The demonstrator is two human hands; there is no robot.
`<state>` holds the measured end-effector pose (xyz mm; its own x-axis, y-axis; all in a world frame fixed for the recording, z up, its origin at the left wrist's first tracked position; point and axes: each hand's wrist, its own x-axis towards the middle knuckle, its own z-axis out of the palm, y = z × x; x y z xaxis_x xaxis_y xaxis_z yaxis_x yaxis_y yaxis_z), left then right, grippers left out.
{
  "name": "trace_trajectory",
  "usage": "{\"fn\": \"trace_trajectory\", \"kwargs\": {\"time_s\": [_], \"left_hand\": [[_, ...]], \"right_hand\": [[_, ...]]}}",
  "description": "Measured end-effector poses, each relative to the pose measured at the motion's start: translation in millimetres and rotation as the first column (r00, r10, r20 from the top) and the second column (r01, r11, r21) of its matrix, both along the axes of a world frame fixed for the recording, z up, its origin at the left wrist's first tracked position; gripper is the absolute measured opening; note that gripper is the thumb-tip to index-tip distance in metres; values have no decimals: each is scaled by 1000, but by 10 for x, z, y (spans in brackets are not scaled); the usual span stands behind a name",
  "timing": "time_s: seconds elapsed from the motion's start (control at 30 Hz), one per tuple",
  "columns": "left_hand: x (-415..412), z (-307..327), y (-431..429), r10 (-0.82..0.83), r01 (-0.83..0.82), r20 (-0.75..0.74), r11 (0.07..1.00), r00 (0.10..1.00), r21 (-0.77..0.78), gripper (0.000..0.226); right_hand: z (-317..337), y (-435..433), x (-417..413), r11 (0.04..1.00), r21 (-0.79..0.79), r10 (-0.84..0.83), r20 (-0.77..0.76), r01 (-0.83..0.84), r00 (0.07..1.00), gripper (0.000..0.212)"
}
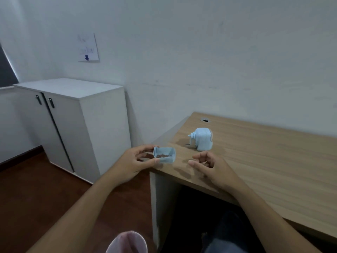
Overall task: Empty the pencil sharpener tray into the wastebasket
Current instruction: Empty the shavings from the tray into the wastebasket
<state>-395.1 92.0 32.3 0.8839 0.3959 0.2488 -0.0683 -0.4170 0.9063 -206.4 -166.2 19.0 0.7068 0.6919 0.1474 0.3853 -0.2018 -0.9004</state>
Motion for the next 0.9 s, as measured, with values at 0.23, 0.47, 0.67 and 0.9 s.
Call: {"fn": "trace_trajectory", "kwargs": {"time_s": [0.23,0.47,0.67,0.9], "left_hand": [[-712,-89,398,87,-87,8,996,996,-5,52],[-1404,-452,798,194,-193,-39,981,980,31,43],[-1668,-1119,977,252,-255,-104,967,962,-18,57],[-1701,-1969,960,345,-381,-167,872,924,-306,55]], "right_hand": [[-16,841,-835,954,3,299,44,-300,953,67],[-386,1518,-1320,921,0,389,80,-391,918,66],[-992,1879,-1447,906,-52,420,-4,-420,907,58],[-1620,2047,-1467,895,-169,401,-102,-413,910,48]]}}
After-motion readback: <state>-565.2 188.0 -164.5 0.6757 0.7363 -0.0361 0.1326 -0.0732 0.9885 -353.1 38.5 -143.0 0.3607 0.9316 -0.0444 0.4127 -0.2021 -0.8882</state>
